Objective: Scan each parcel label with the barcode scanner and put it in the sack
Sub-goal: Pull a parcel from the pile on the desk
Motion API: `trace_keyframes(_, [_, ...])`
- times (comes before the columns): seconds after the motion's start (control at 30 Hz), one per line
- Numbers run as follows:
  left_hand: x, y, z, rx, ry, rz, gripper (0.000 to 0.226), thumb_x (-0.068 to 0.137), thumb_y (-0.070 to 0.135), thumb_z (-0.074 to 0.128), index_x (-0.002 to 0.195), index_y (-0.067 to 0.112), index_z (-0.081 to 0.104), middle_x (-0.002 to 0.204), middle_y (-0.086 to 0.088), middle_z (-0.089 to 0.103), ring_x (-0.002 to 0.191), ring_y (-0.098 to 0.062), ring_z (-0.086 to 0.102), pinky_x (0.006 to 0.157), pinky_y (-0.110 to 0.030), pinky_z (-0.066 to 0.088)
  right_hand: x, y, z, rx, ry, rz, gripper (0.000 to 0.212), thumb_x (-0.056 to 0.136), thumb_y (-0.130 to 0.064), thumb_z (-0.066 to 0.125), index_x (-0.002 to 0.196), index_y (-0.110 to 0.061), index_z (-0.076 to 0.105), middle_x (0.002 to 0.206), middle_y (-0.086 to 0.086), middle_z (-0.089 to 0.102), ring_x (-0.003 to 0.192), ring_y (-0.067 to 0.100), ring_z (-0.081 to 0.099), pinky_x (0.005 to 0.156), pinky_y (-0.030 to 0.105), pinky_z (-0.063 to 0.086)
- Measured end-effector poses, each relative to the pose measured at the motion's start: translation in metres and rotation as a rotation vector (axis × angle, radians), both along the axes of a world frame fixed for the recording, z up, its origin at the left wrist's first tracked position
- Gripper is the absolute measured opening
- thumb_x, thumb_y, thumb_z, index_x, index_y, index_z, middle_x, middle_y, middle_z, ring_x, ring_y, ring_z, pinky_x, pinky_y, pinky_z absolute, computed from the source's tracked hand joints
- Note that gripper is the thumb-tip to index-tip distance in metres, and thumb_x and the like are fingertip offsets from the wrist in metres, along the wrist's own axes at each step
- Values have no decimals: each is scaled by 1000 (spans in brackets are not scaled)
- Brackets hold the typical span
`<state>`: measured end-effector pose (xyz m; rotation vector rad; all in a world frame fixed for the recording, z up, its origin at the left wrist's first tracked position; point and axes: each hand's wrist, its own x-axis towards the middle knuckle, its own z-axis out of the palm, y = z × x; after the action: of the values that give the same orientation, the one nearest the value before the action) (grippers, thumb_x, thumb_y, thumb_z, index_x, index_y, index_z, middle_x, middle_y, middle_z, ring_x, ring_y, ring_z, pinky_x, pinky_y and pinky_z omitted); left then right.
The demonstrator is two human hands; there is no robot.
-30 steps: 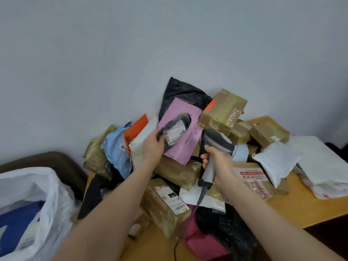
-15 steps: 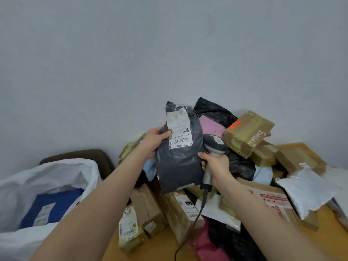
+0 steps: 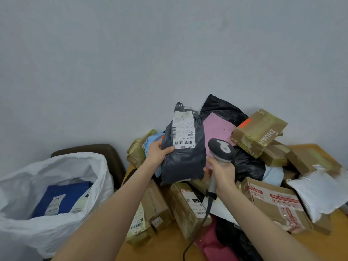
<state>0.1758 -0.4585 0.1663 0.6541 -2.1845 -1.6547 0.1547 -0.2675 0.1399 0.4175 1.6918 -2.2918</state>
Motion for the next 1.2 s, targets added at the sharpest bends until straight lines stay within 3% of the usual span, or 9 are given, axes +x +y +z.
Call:
trace_keyframes(0.17, [-8, -8, -16, -21, -51, 81, 31, 84, 6, 71, 113, 0, 65, 111, -14, 68, 102, -27, 65, 90, -39, 52, 36, -2, 4, 110, 99, 186, 13, 84, -5, 69, 73, 0, 64, 53, 9, 62, 47, 18, 57, 55, 30, 51])
trace_keyframes(0.47, [-7, -9, -33, -71, -84, 124, 26, 85, 8, 70, 111, 3, 67, 107, -12, 70, 98, -27, 65, 90, -43, 53, 51, -5, -2, 175, 144, 257, 7, 82, -3, 67, 78, 2, 63, 51, 10, 59, 39, 15, 51, 47, 28, 43])
trace_keyframes(0.73, [-6, -16, -41, -133, -163, 154, 26, 84, 18, 72, 107, 10, 69, 104, -9, 71, 97, -27, 65, 90, -48, 52, 57, -5, -4, 258, 175, 316, 17, 80, -7, 67, 64, -4, 62, 49, 6, 57, 44, 18, 49, 56, 34, 45])
trace_keyframes(1.2, [-5, -13, -42, -166, -176, 173, 26, 84, 21, 72, 107, 11, 69, 104, -7, 71, 96, -25, 65, 90, -48, 51, 59, 1, -4, 222, 147, 336, 11, 81, -7, 68, 73, -1, 64, 52, 7, 57, 44, 17, 48, 52, 32, 43])
